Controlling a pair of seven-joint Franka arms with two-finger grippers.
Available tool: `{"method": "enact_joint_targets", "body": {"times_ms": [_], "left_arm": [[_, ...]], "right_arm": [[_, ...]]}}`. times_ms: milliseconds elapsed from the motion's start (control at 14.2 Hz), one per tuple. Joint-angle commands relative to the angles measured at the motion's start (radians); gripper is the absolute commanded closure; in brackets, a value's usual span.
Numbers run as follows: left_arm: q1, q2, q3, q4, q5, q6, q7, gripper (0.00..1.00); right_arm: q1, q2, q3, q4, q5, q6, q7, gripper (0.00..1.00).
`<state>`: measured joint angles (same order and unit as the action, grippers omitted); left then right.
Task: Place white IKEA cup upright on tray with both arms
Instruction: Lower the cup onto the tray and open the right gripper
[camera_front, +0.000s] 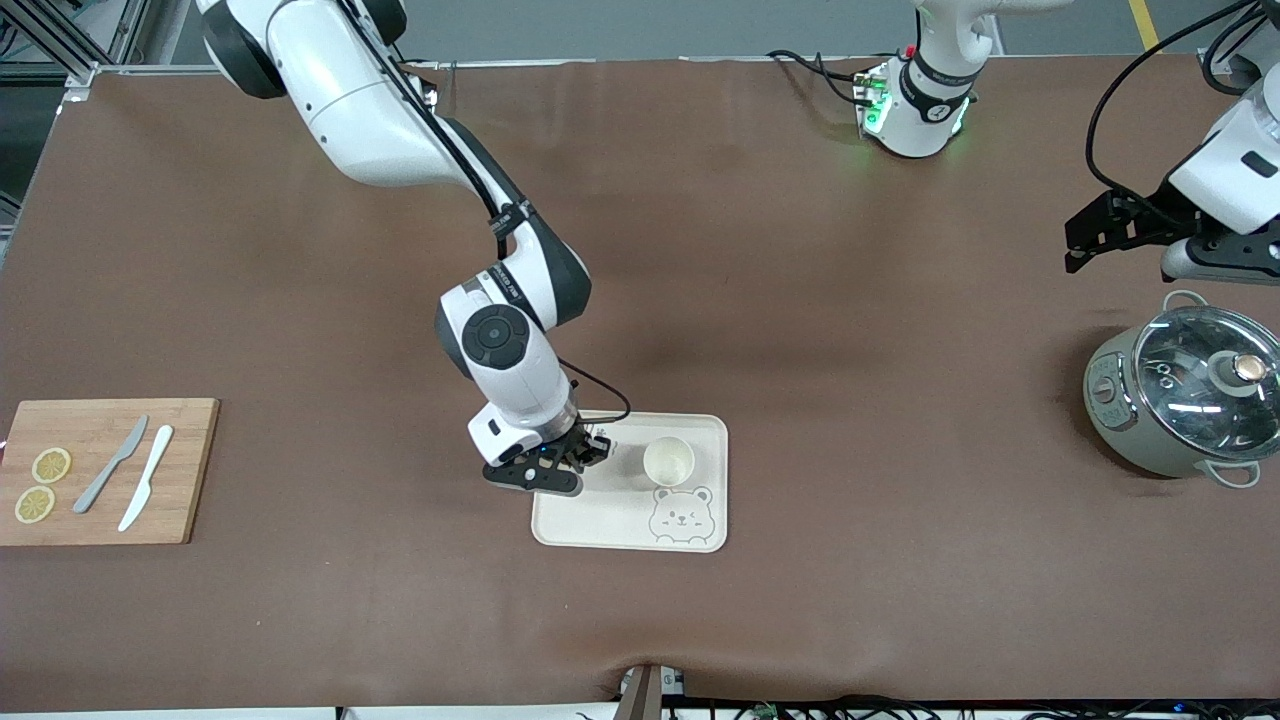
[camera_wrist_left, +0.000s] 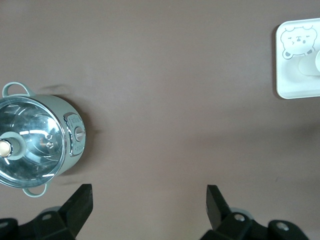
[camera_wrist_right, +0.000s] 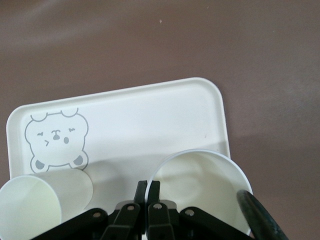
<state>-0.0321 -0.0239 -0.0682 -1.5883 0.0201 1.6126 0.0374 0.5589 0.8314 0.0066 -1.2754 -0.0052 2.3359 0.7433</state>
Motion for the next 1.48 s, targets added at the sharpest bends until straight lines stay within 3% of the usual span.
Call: {"method": "enact_joint_targets", "body": {"times_ms": [0, 1201, 1413], "left_arm": [[0.008, 0.012, -0.008, 0.031, 0.009, -0.017, -0.014, 0.00], [0.009, 0.012, -0.008, 0.033, 0.011, -0.016, -0.028, 0.00], [0.009, 0.012, -0.008, 0.033, 0.011, -0.016, -0.027, 0.00]], "right_arm": [[0.039, 0.046, -0.034, 0.056, -0.019, -0.001, 0.042, 1.00], [0.075, 0.092, -0.057, 0.074, -0.022, 0.028, 0.059, 1.00], [0.075, 0.094, -0.057, 0.073, -0.022, 0.028, 0.059, 0.74]]}}
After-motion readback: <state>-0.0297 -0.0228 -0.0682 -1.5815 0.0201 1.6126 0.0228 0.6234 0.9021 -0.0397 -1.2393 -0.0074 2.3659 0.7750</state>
